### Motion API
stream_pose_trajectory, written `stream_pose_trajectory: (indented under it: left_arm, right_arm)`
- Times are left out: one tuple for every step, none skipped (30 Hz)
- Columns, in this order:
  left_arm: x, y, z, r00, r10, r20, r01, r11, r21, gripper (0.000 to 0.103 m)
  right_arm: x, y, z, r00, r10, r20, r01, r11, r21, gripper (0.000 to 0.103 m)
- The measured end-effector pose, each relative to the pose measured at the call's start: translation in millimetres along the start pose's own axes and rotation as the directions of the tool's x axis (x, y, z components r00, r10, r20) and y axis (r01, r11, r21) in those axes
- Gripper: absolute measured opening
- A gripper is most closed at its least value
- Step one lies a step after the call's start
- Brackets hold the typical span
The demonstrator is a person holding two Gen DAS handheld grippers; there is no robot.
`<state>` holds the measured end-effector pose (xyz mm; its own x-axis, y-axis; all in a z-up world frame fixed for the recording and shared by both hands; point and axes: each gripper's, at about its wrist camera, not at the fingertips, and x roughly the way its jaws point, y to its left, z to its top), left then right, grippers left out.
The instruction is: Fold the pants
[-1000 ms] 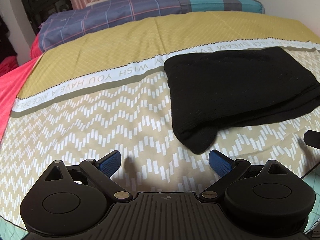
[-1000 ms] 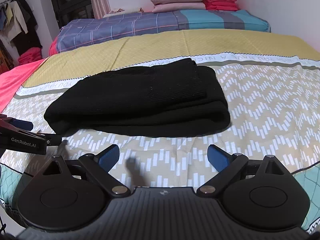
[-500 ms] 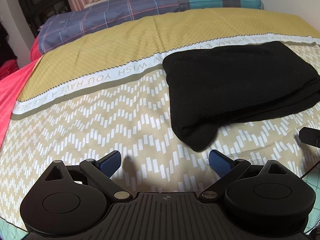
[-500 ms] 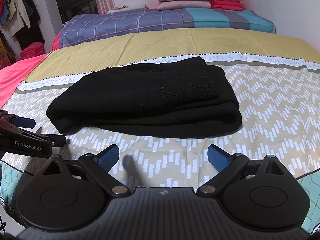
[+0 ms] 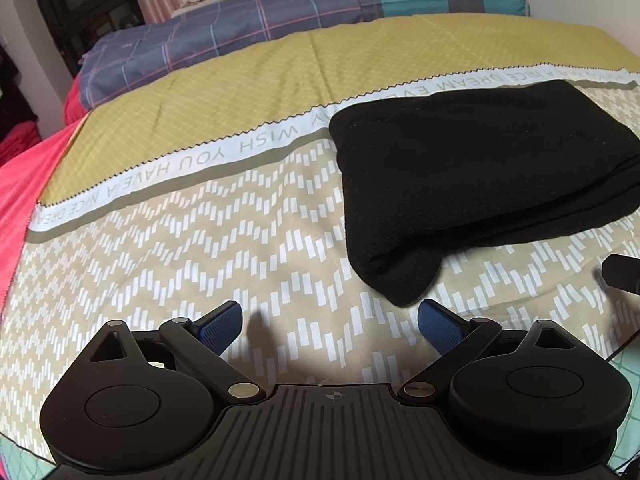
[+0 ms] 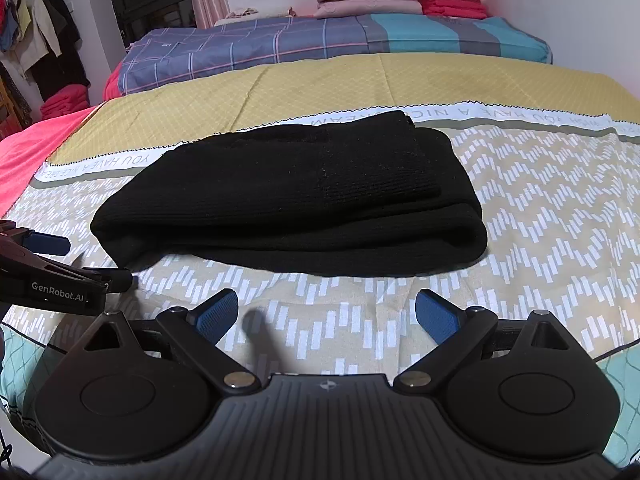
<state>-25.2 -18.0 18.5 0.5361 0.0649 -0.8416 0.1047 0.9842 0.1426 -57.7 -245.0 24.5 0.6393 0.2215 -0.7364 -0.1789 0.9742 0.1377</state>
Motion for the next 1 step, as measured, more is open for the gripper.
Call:
stream_pose_trajectory:
  left_arm:
    - [0.3, 0.1, 0.5, 1.000, -0.004, -0.004, 0.004, 1.000, 0.001, 0.103]
  right_arm:
    - [0.1, -0.5, 0.2, 1.000, 0.002, 0.000, -0.002, 1.000, 0.000, 0.096]
